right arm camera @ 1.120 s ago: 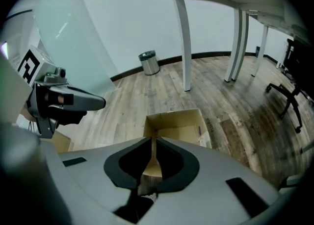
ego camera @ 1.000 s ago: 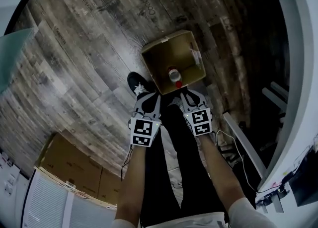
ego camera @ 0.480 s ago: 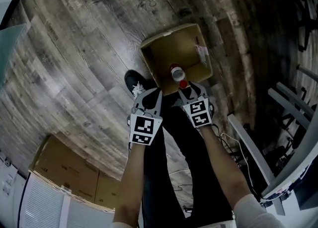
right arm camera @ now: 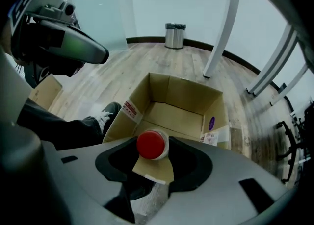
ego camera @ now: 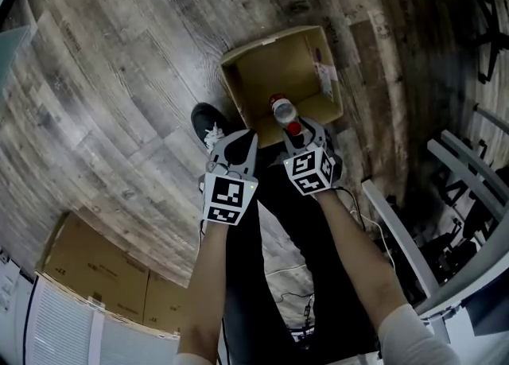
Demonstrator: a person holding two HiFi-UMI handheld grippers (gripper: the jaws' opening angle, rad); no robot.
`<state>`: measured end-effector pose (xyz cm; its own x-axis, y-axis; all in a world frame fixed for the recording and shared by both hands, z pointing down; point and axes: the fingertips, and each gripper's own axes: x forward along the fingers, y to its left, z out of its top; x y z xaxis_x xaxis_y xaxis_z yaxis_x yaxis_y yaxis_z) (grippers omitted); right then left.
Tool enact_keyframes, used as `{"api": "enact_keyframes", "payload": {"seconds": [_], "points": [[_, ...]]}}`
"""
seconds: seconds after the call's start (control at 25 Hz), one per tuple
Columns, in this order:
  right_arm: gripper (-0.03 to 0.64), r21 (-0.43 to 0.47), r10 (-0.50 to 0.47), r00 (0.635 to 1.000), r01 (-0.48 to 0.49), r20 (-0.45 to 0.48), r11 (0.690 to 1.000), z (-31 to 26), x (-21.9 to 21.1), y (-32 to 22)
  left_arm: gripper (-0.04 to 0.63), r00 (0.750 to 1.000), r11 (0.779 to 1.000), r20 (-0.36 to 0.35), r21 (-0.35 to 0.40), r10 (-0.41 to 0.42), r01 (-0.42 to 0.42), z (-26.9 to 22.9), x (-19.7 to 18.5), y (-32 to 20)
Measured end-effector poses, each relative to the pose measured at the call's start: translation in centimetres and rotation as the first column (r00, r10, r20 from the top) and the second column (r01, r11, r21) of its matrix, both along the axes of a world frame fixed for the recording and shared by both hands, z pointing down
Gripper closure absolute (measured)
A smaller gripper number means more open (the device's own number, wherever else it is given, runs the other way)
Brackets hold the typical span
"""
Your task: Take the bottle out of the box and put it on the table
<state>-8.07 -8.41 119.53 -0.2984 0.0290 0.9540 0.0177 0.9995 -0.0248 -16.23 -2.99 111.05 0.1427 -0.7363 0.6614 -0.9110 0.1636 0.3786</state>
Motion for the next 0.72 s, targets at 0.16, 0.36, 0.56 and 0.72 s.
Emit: {"api": "enact_keyframes", "payload": {"seconds": [0.16,0.36,0.56,0.72], "points": [[0.426,0.009,-0.029,1.000,0.029,0.000,1.000,-0.1,-0.3,-0.2,0.581,1.000,1.000,0.008,0.003,0.003,-0.003,-0.2,-0.3,0.3],[0.434,0.000,-0.020,1.000,0.020,-0.014,1.000,-1.5,0.0,-0.3,0.580,1.000,1.000,0.017,0.005,0.017,-0.017,-2.0,-0.7,0.6],[0.434,0.001,-0.009,1.000,0.009,0.006,1.000,-4.7,0.0,-0.5,0.581,0.999,0.999,0.031,0.007,0.044,-0.044,-4.8,-1.2,0.3],[0.434,0.003,-0.017,0.999,0.017,0.037,1.000,-8.1,-0.7,-1.0,0.580,0.997,0.998,0.045,0.014,0.067,-0.067,-7.6,-1.7,-0.6]]}}
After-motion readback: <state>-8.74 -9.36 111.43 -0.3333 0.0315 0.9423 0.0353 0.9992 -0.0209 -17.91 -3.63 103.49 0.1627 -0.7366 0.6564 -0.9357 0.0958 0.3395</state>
